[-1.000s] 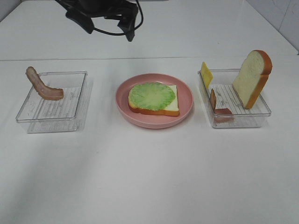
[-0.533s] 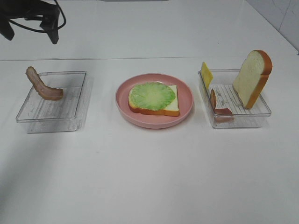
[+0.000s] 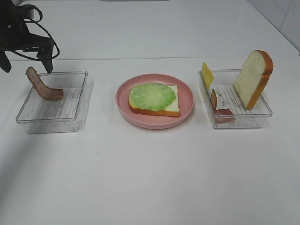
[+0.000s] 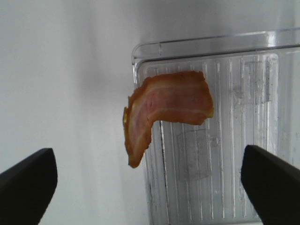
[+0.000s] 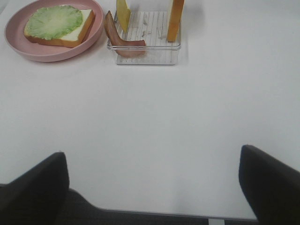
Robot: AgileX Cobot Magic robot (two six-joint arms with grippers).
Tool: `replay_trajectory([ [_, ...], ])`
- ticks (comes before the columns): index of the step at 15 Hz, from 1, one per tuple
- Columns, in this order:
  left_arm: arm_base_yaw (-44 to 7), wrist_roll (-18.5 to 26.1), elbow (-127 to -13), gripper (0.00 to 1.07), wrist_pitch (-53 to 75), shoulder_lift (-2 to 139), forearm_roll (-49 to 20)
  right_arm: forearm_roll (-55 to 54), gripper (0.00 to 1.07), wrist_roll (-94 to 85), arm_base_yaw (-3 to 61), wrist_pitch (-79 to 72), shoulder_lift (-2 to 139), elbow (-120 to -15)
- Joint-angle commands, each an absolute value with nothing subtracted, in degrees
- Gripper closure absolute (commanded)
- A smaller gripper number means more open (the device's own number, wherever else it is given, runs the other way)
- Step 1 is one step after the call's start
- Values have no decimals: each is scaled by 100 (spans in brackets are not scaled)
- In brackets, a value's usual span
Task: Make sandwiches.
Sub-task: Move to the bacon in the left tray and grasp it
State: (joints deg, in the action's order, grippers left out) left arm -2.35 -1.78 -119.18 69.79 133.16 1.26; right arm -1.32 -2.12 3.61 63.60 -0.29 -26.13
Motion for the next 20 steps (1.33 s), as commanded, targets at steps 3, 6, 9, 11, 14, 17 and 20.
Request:
replay_trajectory([
  [3, -246, -166, -11906, 12, 7219, 13545, 80, -166, 11, -241, 332, 6325, -189, -2601],
  [6, -246, -166, -11923, 18, 7133, 13694, 80, -166, 11, -241, 332, 6325, -189, -2601],
  [9, -246, -178, -11929, 26, 6961, 13728, 92, -166, 11, -241, 332, 6325, -189, -2601],
  [11, -246, -178, -11929, 46, 6778, 13728, 92, -166, 11, -241, 332, 6325, -189, -2601],
  [14, -246, -155, -11929, 71, 6618, 13728, 92, -166, 11, -241, 332, 6325, -189, -2601],
  [17, -246, -34, -11929, 96, 6572, 13728, 92, -166, 11, -241, 332, 6325, -189, -2601],
  [20, -246, 0, -11929, 107, 6583, 13722, 92, -166, 11, -241, 332, 6325, -189, -2601],
])
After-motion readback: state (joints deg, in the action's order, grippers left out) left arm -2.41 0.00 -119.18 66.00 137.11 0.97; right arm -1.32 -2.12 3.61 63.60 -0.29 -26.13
